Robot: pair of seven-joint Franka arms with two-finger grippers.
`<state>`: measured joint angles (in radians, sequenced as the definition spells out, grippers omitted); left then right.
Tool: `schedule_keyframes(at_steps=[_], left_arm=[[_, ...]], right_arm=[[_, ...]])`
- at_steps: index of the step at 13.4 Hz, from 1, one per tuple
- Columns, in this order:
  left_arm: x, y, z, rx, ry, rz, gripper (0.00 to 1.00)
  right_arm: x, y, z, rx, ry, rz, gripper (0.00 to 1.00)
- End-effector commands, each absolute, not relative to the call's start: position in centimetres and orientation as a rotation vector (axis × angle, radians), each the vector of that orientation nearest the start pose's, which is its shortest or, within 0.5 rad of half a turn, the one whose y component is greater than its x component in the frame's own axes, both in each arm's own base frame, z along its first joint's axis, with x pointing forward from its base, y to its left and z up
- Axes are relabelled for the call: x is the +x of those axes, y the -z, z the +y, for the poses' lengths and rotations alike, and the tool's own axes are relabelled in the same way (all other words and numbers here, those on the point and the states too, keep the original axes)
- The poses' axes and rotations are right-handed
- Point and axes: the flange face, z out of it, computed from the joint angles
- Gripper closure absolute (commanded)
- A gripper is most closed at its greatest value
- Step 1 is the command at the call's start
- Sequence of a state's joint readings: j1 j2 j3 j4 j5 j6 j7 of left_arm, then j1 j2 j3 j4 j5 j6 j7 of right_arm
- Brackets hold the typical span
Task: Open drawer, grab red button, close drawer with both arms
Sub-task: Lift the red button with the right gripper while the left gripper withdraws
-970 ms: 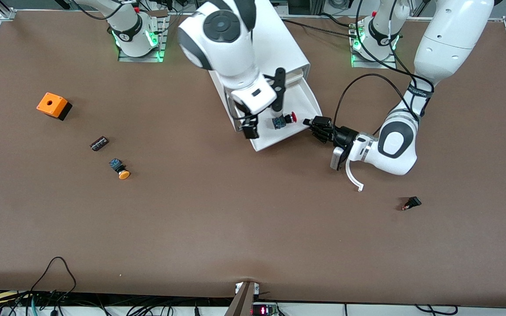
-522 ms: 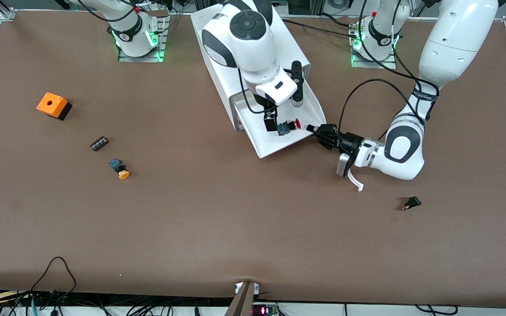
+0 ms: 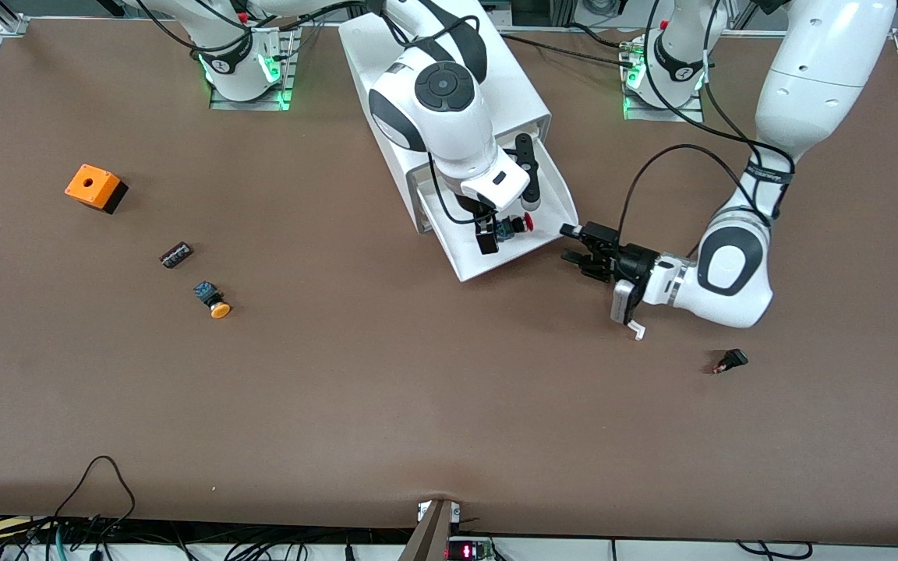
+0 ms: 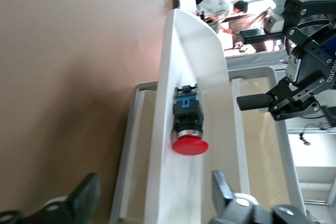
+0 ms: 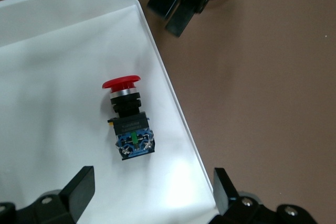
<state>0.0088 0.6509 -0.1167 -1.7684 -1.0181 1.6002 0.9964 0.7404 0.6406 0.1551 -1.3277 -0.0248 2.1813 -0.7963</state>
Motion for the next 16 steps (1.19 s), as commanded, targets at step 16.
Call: schedule_keyframes(at_steps=[16], left_arm=[[61.8, -39.4, -12.9, 2.438, 0.494, -0.465, 0.0]], right_arm=[[46.3, -34.4, 60.1, 1.887, -0.283, 2.493, 0.0]])
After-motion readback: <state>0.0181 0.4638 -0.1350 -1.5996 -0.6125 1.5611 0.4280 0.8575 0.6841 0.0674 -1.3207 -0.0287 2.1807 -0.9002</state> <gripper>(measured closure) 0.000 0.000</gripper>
